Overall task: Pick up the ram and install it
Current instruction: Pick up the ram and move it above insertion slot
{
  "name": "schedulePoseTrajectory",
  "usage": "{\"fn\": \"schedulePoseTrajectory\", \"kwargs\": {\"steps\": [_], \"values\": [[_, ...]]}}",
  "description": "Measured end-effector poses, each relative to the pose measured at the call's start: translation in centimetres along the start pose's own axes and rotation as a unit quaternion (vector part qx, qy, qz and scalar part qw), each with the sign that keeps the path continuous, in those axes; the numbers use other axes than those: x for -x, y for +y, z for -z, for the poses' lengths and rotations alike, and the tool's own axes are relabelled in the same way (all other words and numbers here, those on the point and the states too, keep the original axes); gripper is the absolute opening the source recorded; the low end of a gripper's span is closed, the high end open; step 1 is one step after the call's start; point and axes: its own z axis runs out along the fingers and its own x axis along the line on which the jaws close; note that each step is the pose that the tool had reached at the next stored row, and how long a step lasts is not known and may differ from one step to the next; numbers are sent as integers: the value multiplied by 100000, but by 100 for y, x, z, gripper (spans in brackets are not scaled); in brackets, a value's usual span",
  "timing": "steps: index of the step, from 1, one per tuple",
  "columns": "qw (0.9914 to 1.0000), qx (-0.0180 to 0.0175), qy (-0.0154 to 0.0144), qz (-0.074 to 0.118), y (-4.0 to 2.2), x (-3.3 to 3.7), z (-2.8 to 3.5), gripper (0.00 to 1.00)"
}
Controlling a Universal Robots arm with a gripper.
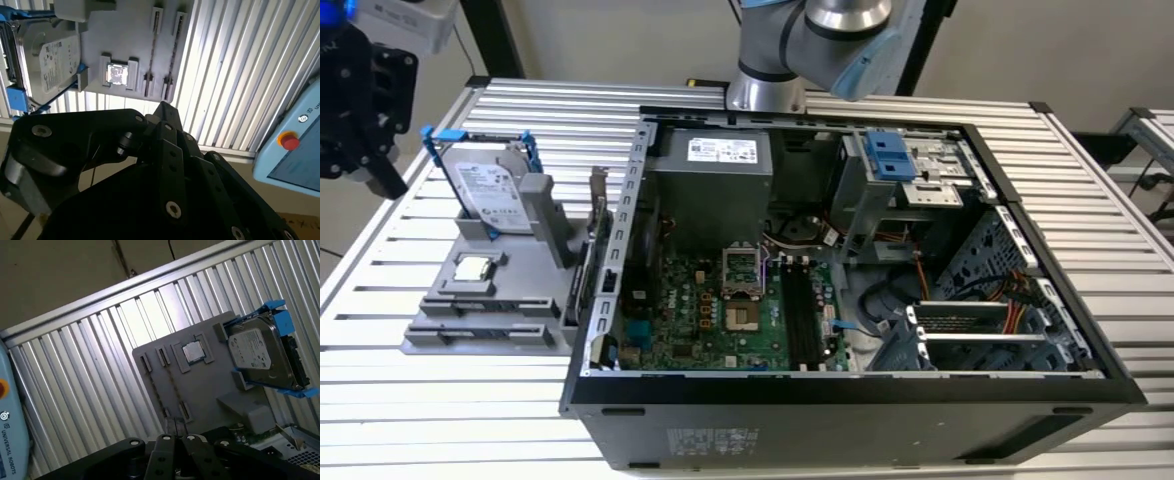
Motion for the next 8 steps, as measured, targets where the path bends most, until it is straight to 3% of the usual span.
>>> {"fn": "schedulePoseTrajectory", "kwargs": {"steps": [4,8], "values": [[99979,62,-176,2044,0,1,0,0],[99885,81,-122,4793,0,-1,0,0]]}}
